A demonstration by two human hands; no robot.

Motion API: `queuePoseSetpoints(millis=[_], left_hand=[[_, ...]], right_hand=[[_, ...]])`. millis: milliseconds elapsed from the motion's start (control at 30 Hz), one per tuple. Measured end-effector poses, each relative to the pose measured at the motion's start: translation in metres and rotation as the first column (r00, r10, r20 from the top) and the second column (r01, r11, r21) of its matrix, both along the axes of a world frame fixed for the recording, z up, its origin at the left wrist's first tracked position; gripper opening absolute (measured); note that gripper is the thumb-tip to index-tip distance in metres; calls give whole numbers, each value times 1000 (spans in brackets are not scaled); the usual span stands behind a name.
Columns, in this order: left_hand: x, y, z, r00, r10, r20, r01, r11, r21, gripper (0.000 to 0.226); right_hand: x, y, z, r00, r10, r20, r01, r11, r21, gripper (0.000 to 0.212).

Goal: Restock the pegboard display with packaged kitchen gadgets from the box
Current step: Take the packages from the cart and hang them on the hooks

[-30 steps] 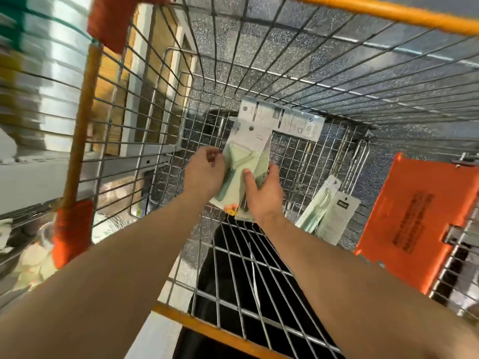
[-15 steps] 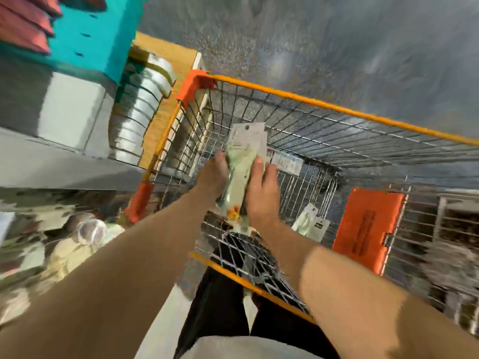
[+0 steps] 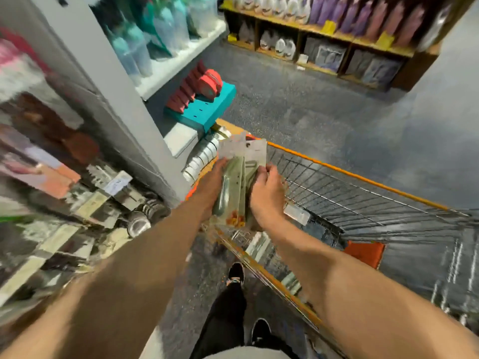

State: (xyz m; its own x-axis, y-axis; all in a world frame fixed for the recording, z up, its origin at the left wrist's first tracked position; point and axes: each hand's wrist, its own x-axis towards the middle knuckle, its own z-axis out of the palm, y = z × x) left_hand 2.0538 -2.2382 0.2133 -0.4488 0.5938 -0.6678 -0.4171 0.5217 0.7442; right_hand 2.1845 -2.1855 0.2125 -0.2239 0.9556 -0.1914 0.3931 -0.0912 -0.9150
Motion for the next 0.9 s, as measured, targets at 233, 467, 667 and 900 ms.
queuePoseSetpoints(millis=[233,467,667,900], left_hand=[[-5,-76,91,965,259,-44,-248,955,164,52],[-14,-183,201,814,574,-89,-497,768,403,36],[-78,-318,242,685,726,-54,-622,622,475,57],[-82,-473,310,616,787,-44,-594,500,631,52]], right_hand=[[-21,-65,87,983,167,-71,-152,972,177,23],[-71,-145,181,889,409,-207,-376,908,183,26],[-126,-259,245,759,573,-308,-514,819,256,21],[-167,-406,306,634,662,-400,-559,750,355,24]])
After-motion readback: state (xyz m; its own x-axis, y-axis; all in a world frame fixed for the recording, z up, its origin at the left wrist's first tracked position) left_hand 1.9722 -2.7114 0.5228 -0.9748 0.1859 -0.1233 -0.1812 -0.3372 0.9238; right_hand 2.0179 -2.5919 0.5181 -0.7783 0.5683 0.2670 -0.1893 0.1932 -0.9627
